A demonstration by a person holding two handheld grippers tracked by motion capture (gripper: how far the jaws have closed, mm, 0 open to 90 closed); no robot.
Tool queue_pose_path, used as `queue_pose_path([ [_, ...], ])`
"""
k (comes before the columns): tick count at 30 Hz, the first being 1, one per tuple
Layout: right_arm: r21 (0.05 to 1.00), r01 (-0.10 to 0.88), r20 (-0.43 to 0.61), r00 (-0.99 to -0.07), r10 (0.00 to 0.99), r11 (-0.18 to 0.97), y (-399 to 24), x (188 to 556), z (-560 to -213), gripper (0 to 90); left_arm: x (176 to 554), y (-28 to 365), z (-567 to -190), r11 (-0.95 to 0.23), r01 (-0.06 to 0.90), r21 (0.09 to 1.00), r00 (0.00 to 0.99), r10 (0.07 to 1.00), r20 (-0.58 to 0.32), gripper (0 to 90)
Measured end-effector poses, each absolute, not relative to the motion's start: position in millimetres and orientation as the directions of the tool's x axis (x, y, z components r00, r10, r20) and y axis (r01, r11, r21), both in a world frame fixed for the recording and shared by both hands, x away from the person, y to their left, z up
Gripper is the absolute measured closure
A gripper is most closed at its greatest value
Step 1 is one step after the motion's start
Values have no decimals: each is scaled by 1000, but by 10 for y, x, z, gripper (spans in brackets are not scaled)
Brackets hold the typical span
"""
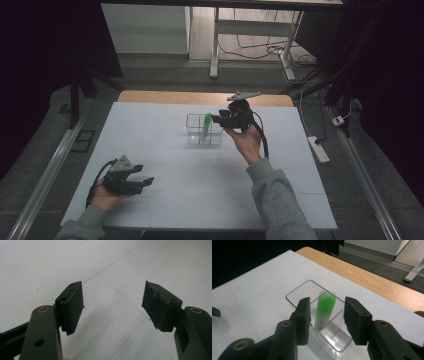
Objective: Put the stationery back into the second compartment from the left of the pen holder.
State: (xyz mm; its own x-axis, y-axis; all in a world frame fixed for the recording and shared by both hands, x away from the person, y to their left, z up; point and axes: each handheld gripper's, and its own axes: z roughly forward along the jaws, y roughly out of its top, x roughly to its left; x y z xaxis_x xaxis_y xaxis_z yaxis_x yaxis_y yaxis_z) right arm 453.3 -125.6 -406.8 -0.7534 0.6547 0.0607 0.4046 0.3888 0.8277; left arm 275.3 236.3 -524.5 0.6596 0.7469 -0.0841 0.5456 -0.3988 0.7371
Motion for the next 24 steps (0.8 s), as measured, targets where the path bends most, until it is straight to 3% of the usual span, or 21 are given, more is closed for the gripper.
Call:
queue_pose_path([
  [10,799,404,31,-768,640,446,-1603,4240,-4258,437,2756,2356,-5241,-399,548,735,657,749,-84,326],
  [24,779,443,64,-760,647,444,-2258,3726,-4562,421,2765,2347,-5244,-397,557,730,655,750,-92,321],
])
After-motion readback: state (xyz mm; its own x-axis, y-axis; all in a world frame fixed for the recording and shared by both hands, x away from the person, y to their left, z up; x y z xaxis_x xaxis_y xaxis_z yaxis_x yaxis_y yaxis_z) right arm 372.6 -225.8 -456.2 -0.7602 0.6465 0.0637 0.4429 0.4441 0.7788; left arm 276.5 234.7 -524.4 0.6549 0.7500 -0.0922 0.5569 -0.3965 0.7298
